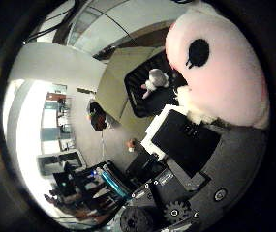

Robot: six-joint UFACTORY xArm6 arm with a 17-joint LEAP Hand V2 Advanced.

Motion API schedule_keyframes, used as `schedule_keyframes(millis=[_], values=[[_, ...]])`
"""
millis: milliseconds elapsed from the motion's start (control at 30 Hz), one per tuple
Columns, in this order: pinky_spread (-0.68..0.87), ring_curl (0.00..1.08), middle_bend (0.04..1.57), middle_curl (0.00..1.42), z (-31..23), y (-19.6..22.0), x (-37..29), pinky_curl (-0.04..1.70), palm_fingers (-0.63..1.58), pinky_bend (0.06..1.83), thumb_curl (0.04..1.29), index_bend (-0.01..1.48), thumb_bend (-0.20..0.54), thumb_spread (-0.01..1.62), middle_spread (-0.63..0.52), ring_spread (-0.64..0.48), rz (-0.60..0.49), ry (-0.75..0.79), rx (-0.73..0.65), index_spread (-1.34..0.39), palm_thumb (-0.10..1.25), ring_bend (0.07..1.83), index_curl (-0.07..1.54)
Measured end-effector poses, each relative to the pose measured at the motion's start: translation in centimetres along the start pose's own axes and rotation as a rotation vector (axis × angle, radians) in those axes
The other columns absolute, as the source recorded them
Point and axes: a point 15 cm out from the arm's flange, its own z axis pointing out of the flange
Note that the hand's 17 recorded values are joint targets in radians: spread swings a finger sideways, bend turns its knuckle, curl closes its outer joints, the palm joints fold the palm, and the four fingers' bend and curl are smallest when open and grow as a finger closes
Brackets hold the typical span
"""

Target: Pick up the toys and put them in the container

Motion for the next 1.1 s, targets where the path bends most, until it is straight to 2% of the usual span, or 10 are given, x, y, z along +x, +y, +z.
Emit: schedule_keyframes(millis=[267,633,1100], values=[[-0.22,1.05,1.29,0.91,-0.5,-5.5,-4.7,1.09,1.07,1.26,0.93,1.07,-0.02,0.48,-0.16,-0.32,-0.094,0.022,0.013,-0.28,1.07,1.2,0.97],[-0.22,1.05,1.29,0.91,1.6,-10.2,-8.5,1.1,1.08,1.26,0.94,1.07,-0.019,0.47,-0.16,-0.32,-0.151,0.014,0.022,-0.28,1.07,1.2,0.97],[-0.21,1.05,1.29,0.91,2.9,-11.0,-12.5,1.08,1.08,1.25,0.95,1.06,-0.02,0.43,-0.16,-0.32,-0.192,0.001,0.03,-0.28,1.08,1.21,0.97]])
